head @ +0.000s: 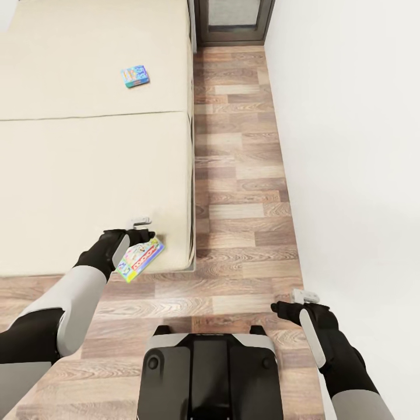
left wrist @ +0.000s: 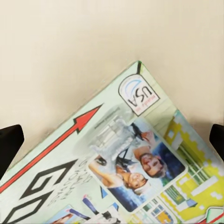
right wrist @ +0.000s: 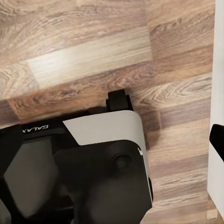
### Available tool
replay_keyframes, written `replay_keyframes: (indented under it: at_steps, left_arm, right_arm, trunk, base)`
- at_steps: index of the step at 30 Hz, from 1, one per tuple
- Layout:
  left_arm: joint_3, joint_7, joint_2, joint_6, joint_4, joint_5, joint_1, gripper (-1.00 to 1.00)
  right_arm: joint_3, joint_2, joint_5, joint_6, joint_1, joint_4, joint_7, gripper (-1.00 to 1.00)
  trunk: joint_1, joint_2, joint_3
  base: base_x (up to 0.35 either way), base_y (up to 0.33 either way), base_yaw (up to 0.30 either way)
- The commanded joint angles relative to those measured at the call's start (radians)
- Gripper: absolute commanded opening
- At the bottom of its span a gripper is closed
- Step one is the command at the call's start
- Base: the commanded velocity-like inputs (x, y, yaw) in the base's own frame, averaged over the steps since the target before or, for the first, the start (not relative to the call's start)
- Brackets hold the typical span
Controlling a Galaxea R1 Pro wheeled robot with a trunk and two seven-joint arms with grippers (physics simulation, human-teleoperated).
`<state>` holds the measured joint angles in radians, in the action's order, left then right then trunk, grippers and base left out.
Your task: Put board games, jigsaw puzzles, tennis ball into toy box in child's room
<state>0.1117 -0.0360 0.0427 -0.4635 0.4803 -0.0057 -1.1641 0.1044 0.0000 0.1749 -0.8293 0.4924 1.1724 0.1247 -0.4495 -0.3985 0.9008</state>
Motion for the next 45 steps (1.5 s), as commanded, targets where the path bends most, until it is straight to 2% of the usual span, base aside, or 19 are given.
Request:
replay_keyframes:
  at_steps: [1,14,38,42,45]
  left_arm:
    - [0.005,-0.004,0.000,-0.006,0.001,-0.001,0.000,1.00]
    - [0.006,-0.004,0.000,-0.006,0.001,-0.001,0.000,1.00]
    - [0.009,-0.002,0.002,-0.006,0.002,-0.001,0.000,1.00]
    - [0.011,-0.003,0.010,-0.008,0.041,0.000,0.000,1.00]
    - [0.016,-0.004,0.040,-0.045,0.122,0.006,0.000,1.00]
  right_arm:
    - [0.000,0.000,0.011,-0.004,0.000,0.001,0.009,1.00]
    - [0.000,0.000,0.011,-0.004,0.000,0.001,0.009,1.00]
    - [0.000,0.000,0.011,-0.004,0.000,0.001,0.009,1.00]
    - [0.000,-0.001,0.011,-0.004,0.000,0.001,0.009,1.00]
    - [0.000,-0.002,0.011,-0.004,0.000,0.001,0.009,1.00]
  trunk:
    - [0.000,-0.002,0.001]
    - [0.000,-0.002,0.001]
    - [0.000,-0.002,0.001]
    - [0.000,-0.002,0.001]
    - [0.000,-0.002,0.001]
  base:
    - [-0.055,0.000,0.000]
    - [-0.117,0.000,0.000]
    - [-0.006,0.000,0.000]
    - [0.000,0.000,0.000]
    - [0.000,0.000,0.000]
